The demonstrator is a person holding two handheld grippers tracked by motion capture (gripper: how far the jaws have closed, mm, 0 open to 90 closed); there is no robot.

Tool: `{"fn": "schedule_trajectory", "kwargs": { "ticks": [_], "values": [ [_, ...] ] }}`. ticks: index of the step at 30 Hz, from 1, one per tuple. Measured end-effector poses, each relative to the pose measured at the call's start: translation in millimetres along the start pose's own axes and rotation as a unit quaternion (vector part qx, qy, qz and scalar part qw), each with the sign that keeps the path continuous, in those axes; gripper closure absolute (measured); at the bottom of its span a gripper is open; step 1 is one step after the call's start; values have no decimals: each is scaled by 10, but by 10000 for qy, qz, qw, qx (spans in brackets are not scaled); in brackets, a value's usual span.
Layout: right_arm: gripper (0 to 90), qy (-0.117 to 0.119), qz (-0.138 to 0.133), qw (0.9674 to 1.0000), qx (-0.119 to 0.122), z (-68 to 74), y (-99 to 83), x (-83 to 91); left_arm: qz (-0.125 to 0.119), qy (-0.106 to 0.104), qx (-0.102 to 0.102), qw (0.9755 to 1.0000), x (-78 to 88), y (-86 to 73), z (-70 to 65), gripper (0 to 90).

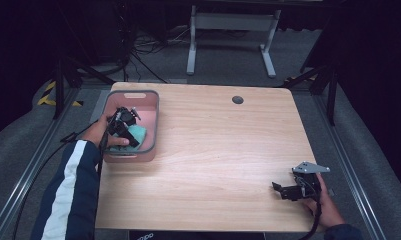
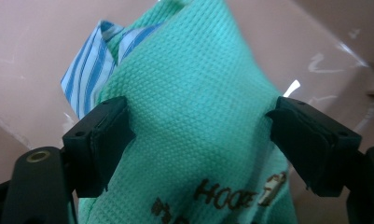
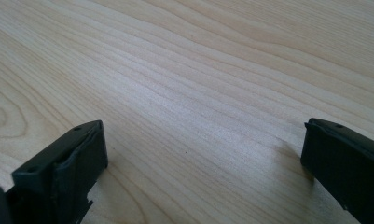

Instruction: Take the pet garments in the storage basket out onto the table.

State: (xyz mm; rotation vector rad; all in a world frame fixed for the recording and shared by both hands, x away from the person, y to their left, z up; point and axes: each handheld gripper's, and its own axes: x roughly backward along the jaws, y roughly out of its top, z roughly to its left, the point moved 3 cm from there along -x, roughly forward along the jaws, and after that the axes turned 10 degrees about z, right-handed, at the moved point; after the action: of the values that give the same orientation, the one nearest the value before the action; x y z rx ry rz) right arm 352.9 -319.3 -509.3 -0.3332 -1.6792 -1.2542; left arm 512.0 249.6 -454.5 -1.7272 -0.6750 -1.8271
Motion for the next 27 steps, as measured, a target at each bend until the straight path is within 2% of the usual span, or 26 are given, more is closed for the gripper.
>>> {"fn": "schedule_trajectory", "kwargs": {
  "ticks": [1,2,4,6,8,11,14,16,21,27],
  "values": [
    [7,0,0,10000,-1,0,0,0,74,10,56,10000,-18,1,1,184],
    [7,0,-1,10000,0,0,0,0,273,106,105,9995,-55,11,3,177],
    [7,1,0,10000,0,0,0,0,554,199,39,9983,-96,33,-23,157],
    [7,0,0,10000,-1,0,0,0,573,153,131,9982,-100,52,-26,154],
    [7,-1,1,10000,1,0,0,0,578,108,134,9982,-98,50,-18,162],
    [7,1,-1,10000,-1,0,0,0,479,11,224,9986,-83,32,-8,249],
    [7,1,0,10000,-1,0,0,0,375,86,229,9990,-54,19,9,404],
    [7,-1,1,10000,1,0,0,0,397,209,238,9987,-46,16,10,515],
    [7,0,0,10000,1,0,0,0,435,421,192,9980,-39,29,-3,623],
    [7,1,0,10000,0,0,0,0,282,427,267,9983,-22,2,9,680]
  ]
}}
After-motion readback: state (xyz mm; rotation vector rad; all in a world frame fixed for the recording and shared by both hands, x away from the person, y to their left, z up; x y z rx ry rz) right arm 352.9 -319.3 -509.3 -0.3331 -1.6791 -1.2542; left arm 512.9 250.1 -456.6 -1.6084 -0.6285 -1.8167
